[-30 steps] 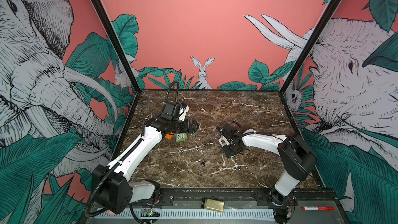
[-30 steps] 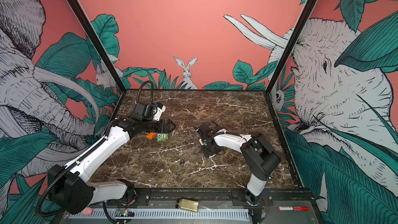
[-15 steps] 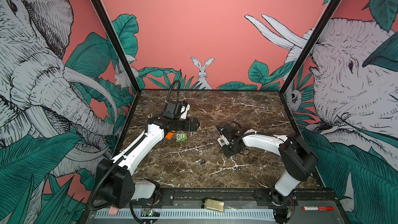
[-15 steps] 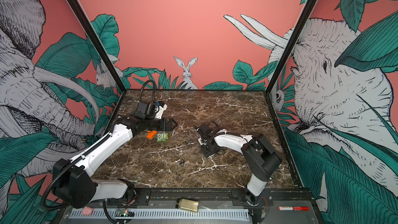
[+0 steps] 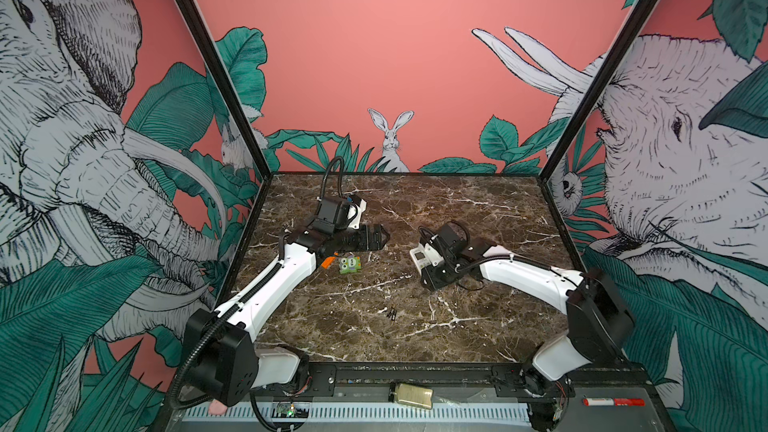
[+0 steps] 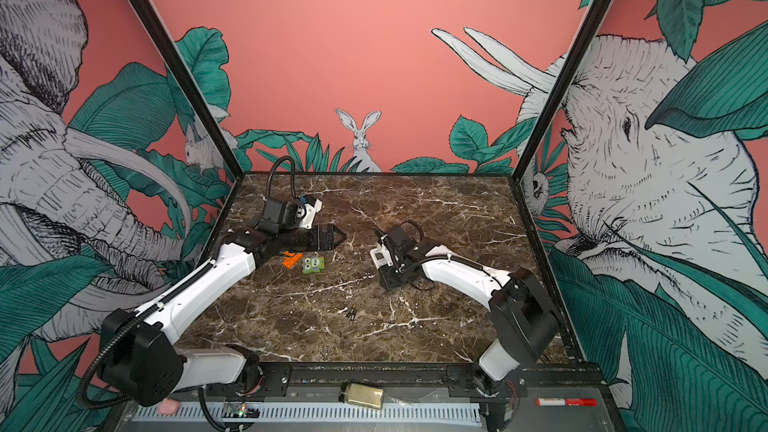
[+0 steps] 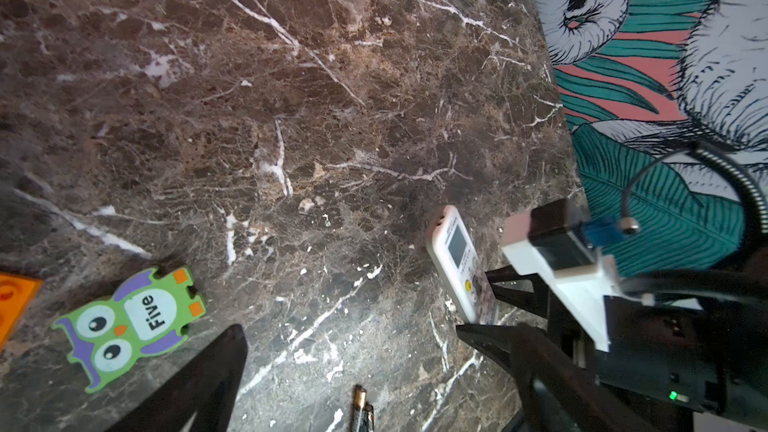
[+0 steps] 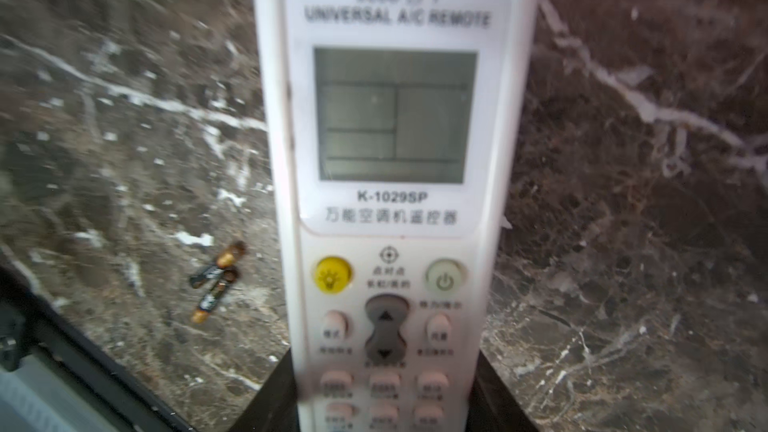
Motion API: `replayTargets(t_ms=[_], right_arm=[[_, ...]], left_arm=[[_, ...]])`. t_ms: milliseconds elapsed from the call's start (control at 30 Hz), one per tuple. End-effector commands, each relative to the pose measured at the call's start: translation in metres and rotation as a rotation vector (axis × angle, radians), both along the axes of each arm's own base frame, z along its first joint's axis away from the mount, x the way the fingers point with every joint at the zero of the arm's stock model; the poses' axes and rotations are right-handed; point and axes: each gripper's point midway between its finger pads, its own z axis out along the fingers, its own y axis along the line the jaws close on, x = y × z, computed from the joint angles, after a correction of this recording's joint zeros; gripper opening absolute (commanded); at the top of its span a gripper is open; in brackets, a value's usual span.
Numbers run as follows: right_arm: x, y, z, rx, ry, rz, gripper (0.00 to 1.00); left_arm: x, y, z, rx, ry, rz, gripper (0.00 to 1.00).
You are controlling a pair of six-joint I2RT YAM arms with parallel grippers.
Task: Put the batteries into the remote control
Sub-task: 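Lift the remote and turn it toward the left gripper while the left arm approaches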
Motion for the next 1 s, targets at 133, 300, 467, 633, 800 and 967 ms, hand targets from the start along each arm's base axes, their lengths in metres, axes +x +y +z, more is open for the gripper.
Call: replayTargets(t_ms=[133, 300, 467, 633, 800, 967], right_arm=[[-0.007, 0.034, 0.062, 0.250, -0.048, 0.126, 0.24], [-0.001, 0.045, 0.101, 0.401, -0.107, 0.091, 0.24], [-0.003, 0.064, 0.128, 0.567, -0.062, 0.096, 0.24], [-0.001, 0.074, 0.157, 0.725, -0.063, 0.059, 0.24], [-0.004, 0.078, 0.173, 0.796, -0.054, 0.075, 0.22], [-0.016, 0.083, 0.184, 0.843, -0.015, 0.143, 0.22]], left_arm=[[-0.009, -0.017, 0.029, -0.148, 0.001, -0.041, 0.99], [-0.010, -0.030, 0.058, -0.274, -0.059, -0.083, 0.99], [-0.030, -0.046, 0.084, -0.358, -0.048, -0.242, 0.99], [-0.032, -0.048, 0.107, -0.415, -0.070, -0.269, 0.99], [-0.029, -0.051, 0.122, -0.474, -0.093, -0.268, 0.99], [-0.029, -0.046, 0.121, -0.467, -0.094, -0.239, 0.99]])
